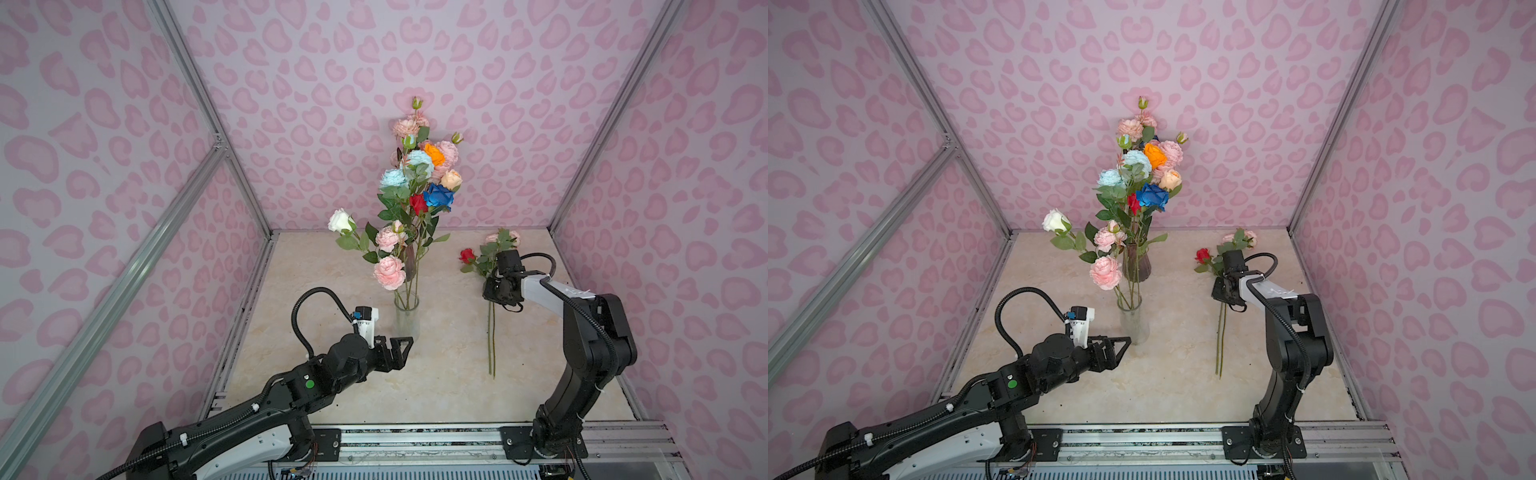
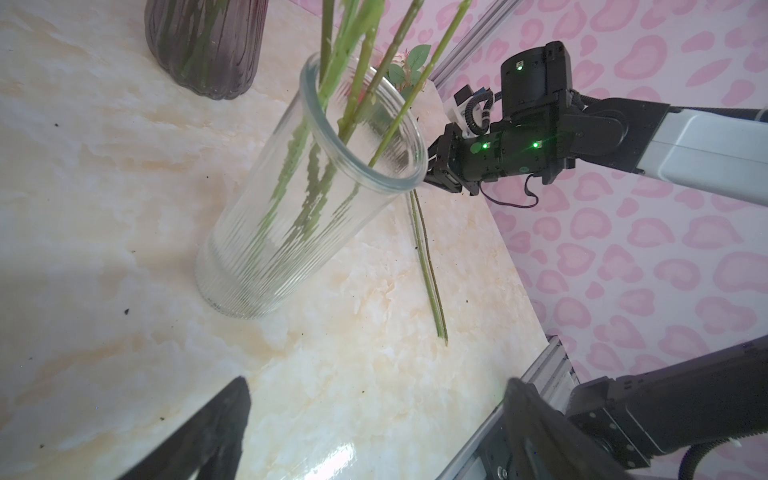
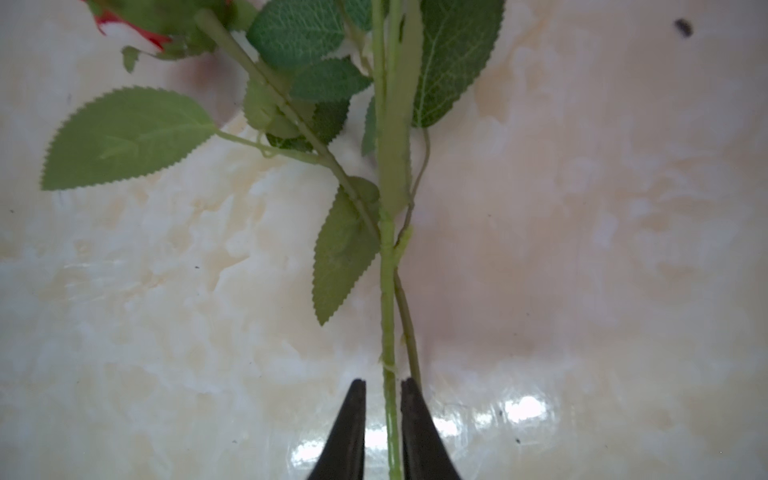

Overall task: Arrange the flowers into the vase
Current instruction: 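Lower the right gripper onto the pink rose stem and close it, then lift the pink rose upward out of the pile with the right gripper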

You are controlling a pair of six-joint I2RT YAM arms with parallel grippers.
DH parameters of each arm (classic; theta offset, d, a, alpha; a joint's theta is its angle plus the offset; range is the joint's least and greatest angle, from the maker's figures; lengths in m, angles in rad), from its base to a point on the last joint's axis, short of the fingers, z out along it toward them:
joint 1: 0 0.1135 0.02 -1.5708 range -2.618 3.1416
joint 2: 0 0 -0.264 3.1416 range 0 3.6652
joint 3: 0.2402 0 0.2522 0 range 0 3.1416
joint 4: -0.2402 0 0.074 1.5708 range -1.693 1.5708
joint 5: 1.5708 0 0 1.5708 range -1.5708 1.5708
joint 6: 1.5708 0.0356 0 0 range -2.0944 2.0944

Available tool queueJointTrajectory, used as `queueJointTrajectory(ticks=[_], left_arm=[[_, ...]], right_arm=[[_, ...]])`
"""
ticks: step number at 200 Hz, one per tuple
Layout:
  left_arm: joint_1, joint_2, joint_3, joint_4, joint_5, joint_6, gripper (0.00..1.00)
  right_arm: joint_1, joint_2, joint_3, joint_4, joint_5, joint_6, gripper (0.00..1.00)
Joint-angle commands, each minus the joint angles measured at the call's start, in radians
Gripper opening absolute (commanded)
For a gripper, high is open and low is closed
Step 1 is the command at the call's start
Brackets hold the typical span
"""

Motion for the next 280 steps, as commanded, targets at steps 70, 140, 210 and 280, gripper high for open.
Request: queueJointTrajectory(ticks=[70, 140, 210, 280], left_arm=[[0.000, 0.010, 0.021, 0.026, 0.009, 0.001, 0.96], [0.001, -0.003, 0.050, 0.018, 0.023, 0.048, 0.96], [-0.007, -0.066, 0.121, -0.034, 0.095, 0.199, 0.92], [-0.021, -0.165, 0.207, -0.017, 0.155, 0.396, 0.86]], right_arm=[[0.002, -0.010, -0.030, 0.073, -0.041, 0.006, 0.00], [0.052, -0.313, -0.115, 0.160, 0.040, 0.013, 0.00], [0.194, -0.775, -0.321, 0.369, 0.108, 0.018, 0.00], [0.528, -1.117, -0.411, 0.580, 0.203, -0.129, 0.00]])
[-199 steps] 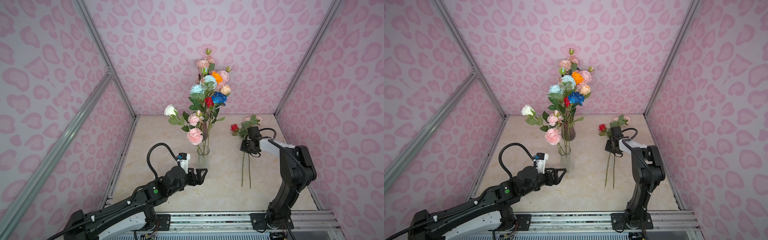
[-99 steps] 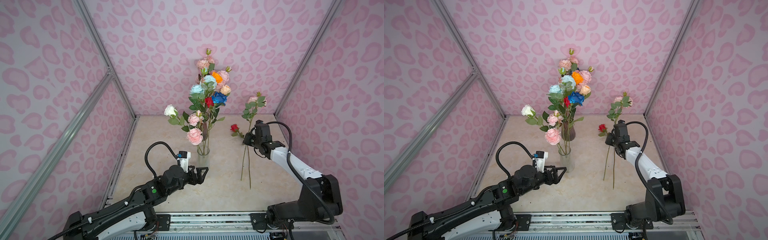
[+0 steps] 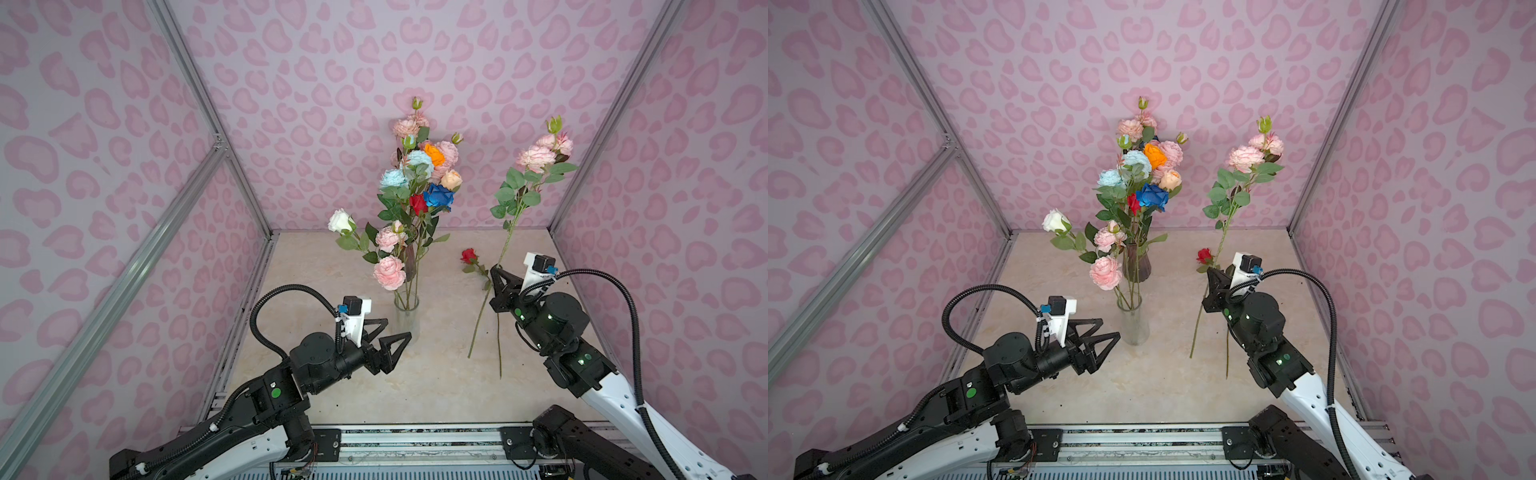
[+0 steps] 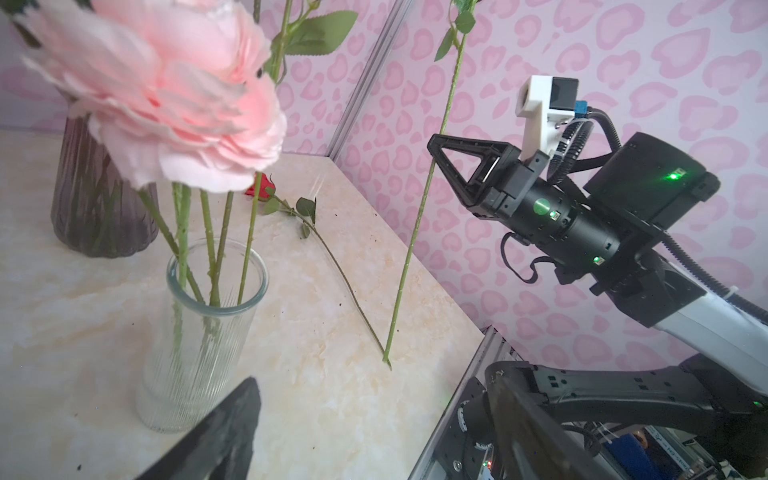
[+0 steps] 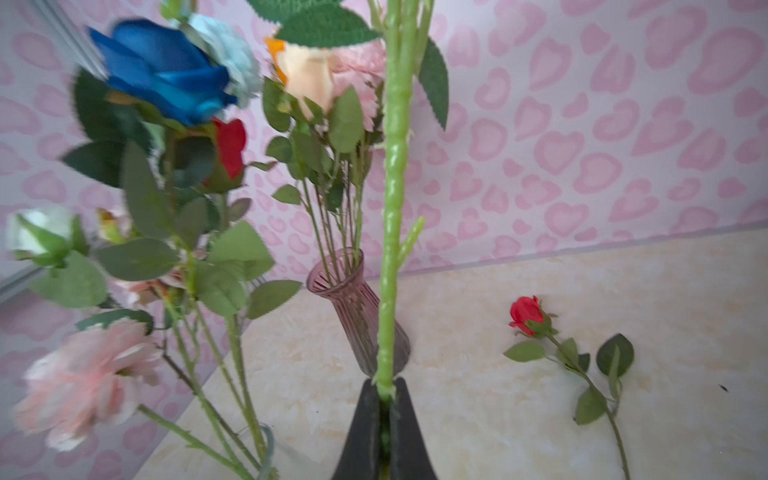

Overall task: Arrange the flowers into the vase
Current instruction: 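Lift the pink rose upward out of the pile with the right gripper, then carry the pink rose over the clear cylinder while the left gripper moves beside its stem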

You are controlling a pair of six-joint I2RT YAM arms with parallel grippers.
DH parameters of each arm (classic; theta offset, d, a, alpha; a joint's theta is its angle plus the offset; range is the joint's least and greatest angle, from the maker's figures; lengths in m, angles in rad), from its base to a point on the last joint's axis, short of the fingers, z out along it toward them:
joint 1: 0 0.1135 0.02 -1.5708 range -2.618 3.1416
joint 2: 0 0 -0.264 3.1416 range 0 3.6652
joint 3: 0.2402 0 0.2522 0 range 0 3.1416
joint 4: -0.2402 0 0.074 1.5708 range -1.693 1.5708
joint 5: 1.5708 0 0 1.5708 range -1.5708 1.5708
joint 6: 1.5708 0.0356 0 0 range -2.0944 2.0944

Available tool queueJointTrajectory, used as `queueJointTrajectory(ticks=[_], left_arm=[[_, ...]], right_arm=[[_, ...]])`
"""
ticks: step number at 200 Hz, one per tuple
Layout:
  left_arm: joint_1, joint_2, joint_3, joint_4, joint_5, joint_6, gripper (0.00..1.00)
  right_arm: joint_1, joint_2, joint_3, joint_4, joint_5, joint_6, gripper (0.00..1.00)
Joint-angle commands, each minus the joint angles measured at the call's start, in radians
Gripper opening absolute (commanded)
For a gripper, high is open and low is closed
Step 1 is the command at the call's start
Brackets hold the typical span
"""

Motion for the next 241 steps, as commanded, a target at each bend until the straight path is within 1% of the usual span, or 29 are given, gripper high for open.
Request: queueJointTrajectory(ticks=[1, 37, 57, 77, 96, 121, 135, 163, 171, 184, 189, 192, 196, 223, 229, 231, 241], left_arm=[[-0.007, 0.016, 0.049, 0.025, 0.046, 0.104, 0.86], [-0.031, 0.105, 0.132, 0.032, 0.065, 0.167, 0.82], [-0.058, 0.157, 0.154, 0.054, 0.072, 0.181, 0.81], [-0.085, 0.190, 0.158, 0.088, 0.063, 0.191, 0.80], [-0.097, 0.201, 0.148, 0.137, 0.043, 0.193, 0.80], [-0.105, 0.205, 0.141, 0.199, 0.069, 0.200, 0.78], [-0.107, 0.218, 0.154, 0.199, 0.099, 0.217, 0.71], [-0.109, 0.236, 0.164, 0.200, 0.130, 0.214, 0.62], [-0.111, 0.233, 0.160, 0.203, 0.130, 0.211, 0.58], [-0.110, 0.227, 0.157, 0.193, 0.116, 0.215, 0.45], [-0.110, 0.221, 0.155, 0.187, 0.101, 0.215, 0.39], [-0.109, 0.218, 0.154, 0.184, 0.094, 0.215, 0.37], [-0.109, 0.212, 0.149, 0.183, 0.086, 0.216, 0.31], [-0.110, 0.164, 0.111, 0.191, 0.032, 0.222, 0.05], [-0.110, 0.157, 0.104, 0.183, 0.020, 0.225, 0.04], [-0.110, 0.155, 0.103, 0.181, 0.016, 0.225, 0.04], [-0.110, 0.145, 0.098, 0.161, -0.007, 0.233, 0.04]], right_arm=[[0.092, -0.039, -0.003, 0.129, 0.032, -0.089, 0.00], [0.258, -0.048, 0.049, 0.153, 0.050, -0.169, 0.00], [0.333, -0.044, 0.062, 0.185, 0.042, -0.175, 0.00], [0.413, -0.035, 0.093, 0.174, 0.050, -0.197, 0.00], [0.473, -0.016, 0.113, 0.189, 0.039, -0.193, 0.00], [0.536, 0.036, 0.112, 0.253, 0.022, -0.174, 0.00], [0.560, 0.072, 0.113, 0.292, 0.010, -0.157, 0.00], [0.586, 0.137, 0.122, 0.368, -0.023, -0.139, 0.00], [0.588, 0.152, 0.132, 0.370, -0.021, -0.137, 0.00], [0.592, 0.170, 0.144, 0.376, -0.044, -0.130, 0.00], [0.594, 0.176, 0.145, 0.380, -0.050, -0.127, 0.00], [0.595, 0.178, 0.145, 0.383, -0.053, -0.125, 0.00], [0.597, 0.181, 0.146, 0.389, -0.056, -0.122, 0.00], [0.600, 0.197, 0.154, 0.375, -0.053, -0.120, 0.00], [0.599, 0.198, 0.156, 0.364, -0.051, -0.122, 0.00], [0.600, 0.197, 0.157, 0.361, -0.051, -0.124, 0.01], [0.601, 0.197, 0.165, 0.340, -0.043, -0.135, 0.14]])
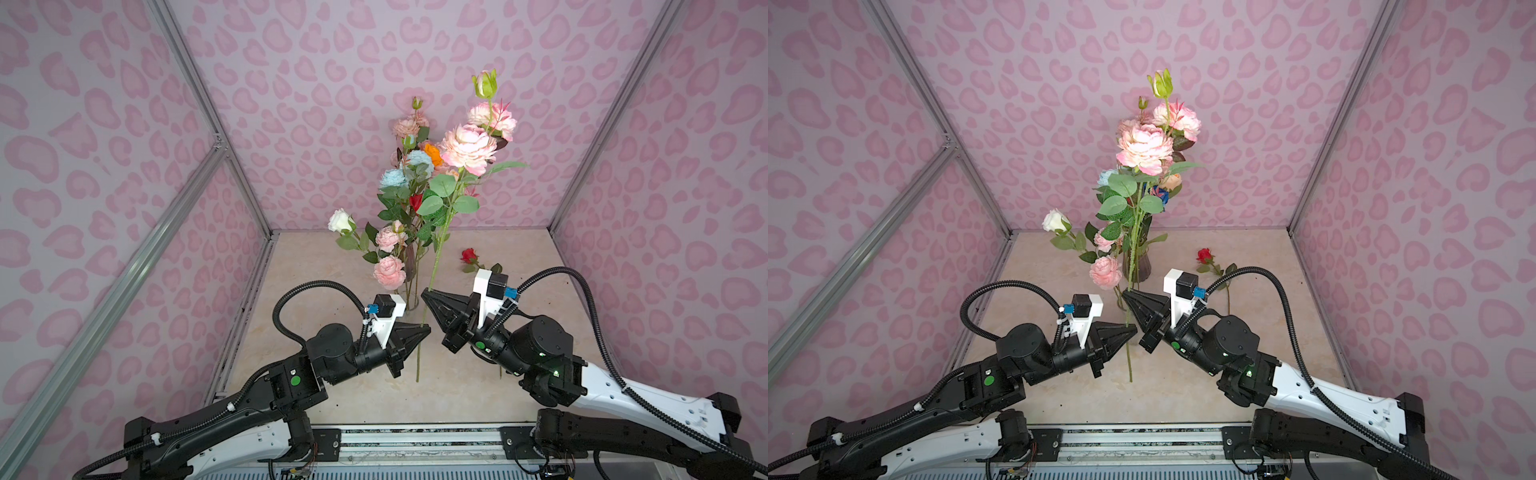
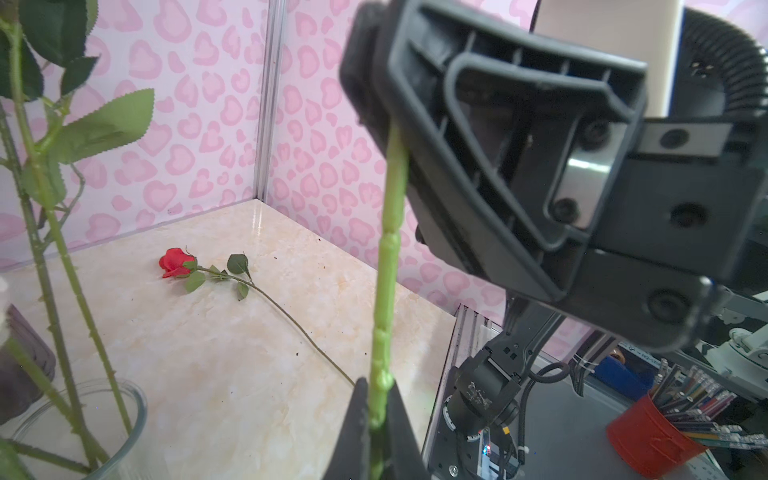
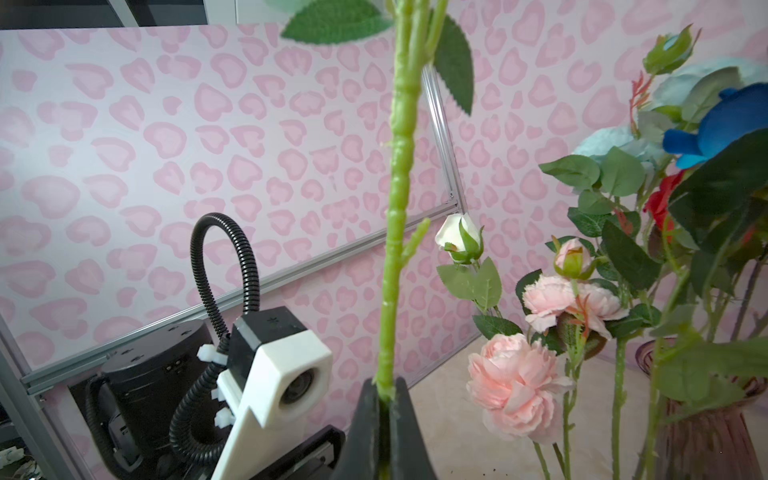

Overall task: Arrange the flowers into the vase
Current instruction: 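Carry the pink rose over the clear cylinder while the left gripper moves beside its stem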

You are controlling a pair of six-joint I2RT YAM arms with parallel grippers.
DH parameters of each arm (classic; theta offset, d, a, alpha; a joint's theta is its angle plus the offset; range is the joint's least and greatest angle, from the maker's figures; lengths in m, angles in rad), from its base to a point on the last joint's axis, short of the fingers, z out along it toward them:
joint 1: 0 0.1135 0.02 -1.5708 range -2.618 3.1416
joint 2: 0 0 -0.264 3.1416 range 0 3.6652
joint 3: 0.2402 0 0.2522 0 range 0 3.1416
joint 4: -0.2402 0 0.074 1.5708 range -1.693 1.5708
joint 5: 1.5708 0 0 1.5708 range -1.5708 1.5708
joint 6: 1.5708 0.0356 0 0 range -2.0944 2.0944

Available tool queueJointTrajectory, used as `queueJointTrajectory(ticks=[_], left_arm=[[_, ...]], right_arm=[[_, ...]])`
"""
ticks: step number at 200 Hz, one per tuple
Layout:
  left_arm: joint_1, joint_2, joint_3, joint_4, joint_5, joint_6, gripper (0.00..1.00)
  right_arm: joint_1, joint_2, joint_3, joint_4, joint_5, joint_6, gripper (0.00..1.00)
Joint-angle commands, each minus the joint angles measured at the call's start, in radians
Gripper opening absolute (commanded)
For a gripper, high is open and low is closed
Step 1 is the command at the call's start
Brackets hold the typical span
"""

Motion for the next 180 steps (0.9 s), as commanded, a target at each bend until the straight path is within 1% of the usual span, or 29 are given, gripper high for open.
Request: queueJointTrajectory(ticks=[1, 11, 21, 39, 59, 78, 100, 121, 147, 167, 180], left_arm=[[0.002, -0.021, -0.014, 0.005, -0.077, 0.012, 0.04], [0.002, -0.030, -0.015, -0.015, -0.085, 0.025, 0.04], [0.002, -0.038, -0.013, -0.041, -0.092, 0.036, 0.04], [0.003, -0.053, -0.009, -0.083, -0.103, 0.066, 0.04], [0.002, -0.068, -0.012, -0.114, -0.118, 0.082, 0.04], [0.002, -0.081, -0.018, -0.121, -0.127, 0.085, 0.04], [0.002, -0.088, -0.023, -0.120, -0.125, 0.084, 0.04], [0.002, -0.083, -0.018, -0.123, -0.118, 0.081, 0.04], [0.002, -0.084, -0.014, -0.124, -0.115, 0.082, 0.04], [0.002, -0.088, -0.016, -0.130, -0.115, 0.085, 0.04], [0.002, -0.088, -0.018, -0.138, -0.123, 0.089, 0.04]], right_arm=[[0.001, 0.001, 0.018, 0.005, 0.001, -0.019, 0.16], [0.002, 0.001, 0.031, -0.030, 0.007, -0.039, 0.29], [0.001, 0.000, 0.052, -0.071, 0.009, -0.076, 0.36], [0.001, -0.001, 0.076, -0.112, 0.045, -0.133, 0.39], [0.000, 0.000, 0.104, -0.154, 0.108, -0.186, 0.45], [-0.013, 0.021, 0.163, -0.243, 0.086, -0.217, 0.48], [-0.037, 0.055, 0.213, -0.304, 0.050, -0.211, 0.50], [-0.058, 0.091, 0.249, -0.338, -0.005, -0.195, 0.50], [-0.096, 0.125, 0.263, -0.329, -0.056, -0.150, 0.45], [-0.123, 0.137, 0.263, -0.302, -0.111, -0.113, 0.33], [-0.129, 0.147, 0.275, -0.302, -0.141, -0.101, 0.21]])
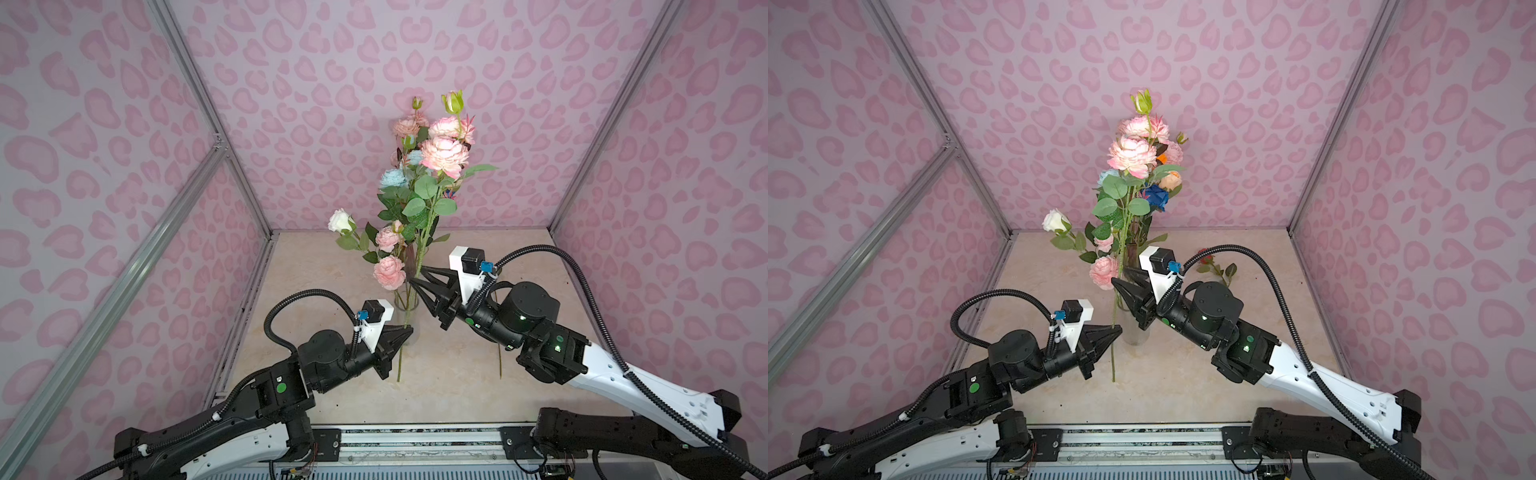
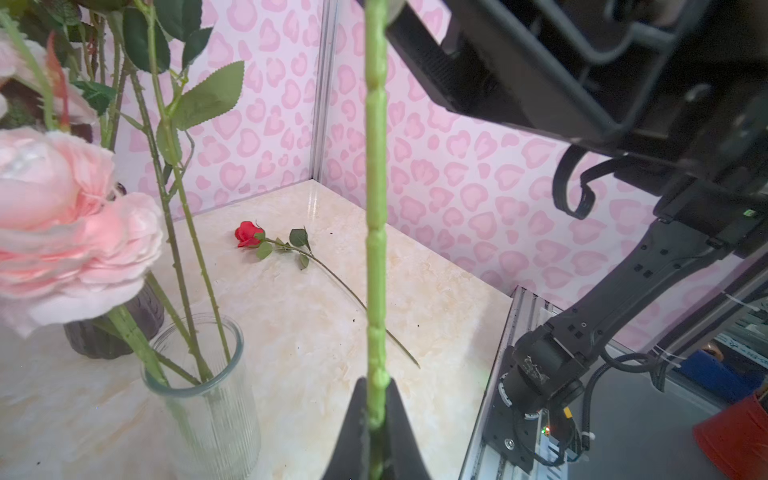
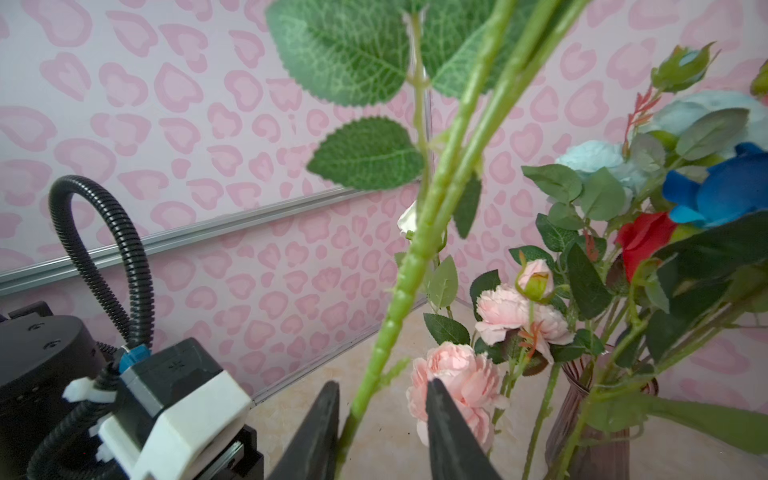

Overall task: Arrange the flowers into the vase
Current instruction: 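Carry the pink rose over the clear cylinder while the left gripper moves beside its stem, then lower the pink rose stem into the clear cylinder while the left gripper draws back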

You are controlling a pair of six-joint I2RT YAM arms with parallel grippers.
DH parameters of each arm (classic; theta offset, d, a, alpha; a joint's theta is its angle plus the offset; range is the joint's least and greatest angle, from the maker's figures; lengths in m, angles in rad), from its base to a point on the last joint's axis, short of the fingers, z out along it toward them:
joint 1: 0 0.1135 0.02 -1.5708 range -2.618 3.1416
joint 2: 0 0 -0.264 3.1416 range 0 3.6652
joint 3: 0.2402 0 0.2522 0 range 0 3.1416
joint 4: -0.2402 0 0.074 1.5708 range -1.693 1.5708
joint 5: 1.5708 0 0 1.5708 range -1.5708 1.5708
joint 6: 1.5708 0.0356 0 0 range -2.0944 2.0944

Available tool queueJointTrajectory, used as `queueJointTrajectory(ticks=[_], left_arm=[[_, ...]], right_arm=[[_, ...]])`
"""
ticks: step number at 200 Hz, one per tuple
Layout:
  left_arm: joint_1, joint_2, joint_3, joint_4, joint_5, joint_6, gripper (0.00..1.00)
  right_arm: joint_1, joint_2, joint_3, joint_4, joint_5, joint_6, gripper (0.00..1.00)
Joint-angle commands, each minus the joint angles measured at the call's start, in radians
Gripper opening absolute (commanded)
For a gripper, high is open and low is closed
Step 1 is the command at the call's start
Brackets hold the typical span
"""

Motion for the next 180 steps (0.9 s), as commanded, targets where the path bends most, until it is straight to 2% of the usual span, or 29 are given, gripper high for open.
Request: queueJointTrajectory(ticks=[1, 14, 28, 75, 100, 104, 119, 142, 165, 180], left_arm=[[0.000, -0.004, 0.002, 0.016, 0.000, 0.019, 0.04], [0.000, -0.003, 0.000, 0.011, -0.011, 0.020, 0.04], [0.000, 0.006, 0.009, 0.002, -0.043, 0.023, 0.03], [0.001, 0.041, 0.042, -0.024, -0.074, 0.055, 0.05], [0.000, 0.038, 0.037, -0.024, -0.090, 0.049, 0.35], [0.001, 0.038, 0.035, -0.025, -0.098, 0.046, 0.43], [0.001, 0.021, 0.030, -0.045, -0.131, 0.028, 0.53], [0.000, -0.046, 0.010, -0.094, -0.251, -0.014, 0.55], [-0.001, -0.158, -0.054, -0.107, -0.497, -0.118, 0.57], [0.001, -0.241, -0.111, -0.091, -0.563, -0.175, 0.58]], right_arm=[[-0.012, 0.014, 0.015, 0.017, -0.079, 0.046, 0.21], [-0.012, 0.019, 0.023, 0.016, -0.098, 0.053, 0.09], [-0.012, 0.019, 0.020, 0.024, -0.111, 0.062, 0.00], [-0.012, -0.007, -0.014, 0.069, -0.090, 0.088, 0.00], [-0.012, -0.019, -0.030, 0.098, -0.066, 0.090, 0.00], [-0.012, -0.019, -0.032, 0.105, -0.061, 0.088, 0.00], [-0.013, -0.018, -0.030, 0.124, -0.032, 0.073, 0.00], [-0.012, -0.013, -0.012, 0.148, 0.022, 0.021, 0.00], [-0.013, 0.006, 0.006, 0.195, 0.090, -0.062, 0.00], [-0.013, 0.020, 0.007, 0.250, 0.124, -0.099, 0.00]])
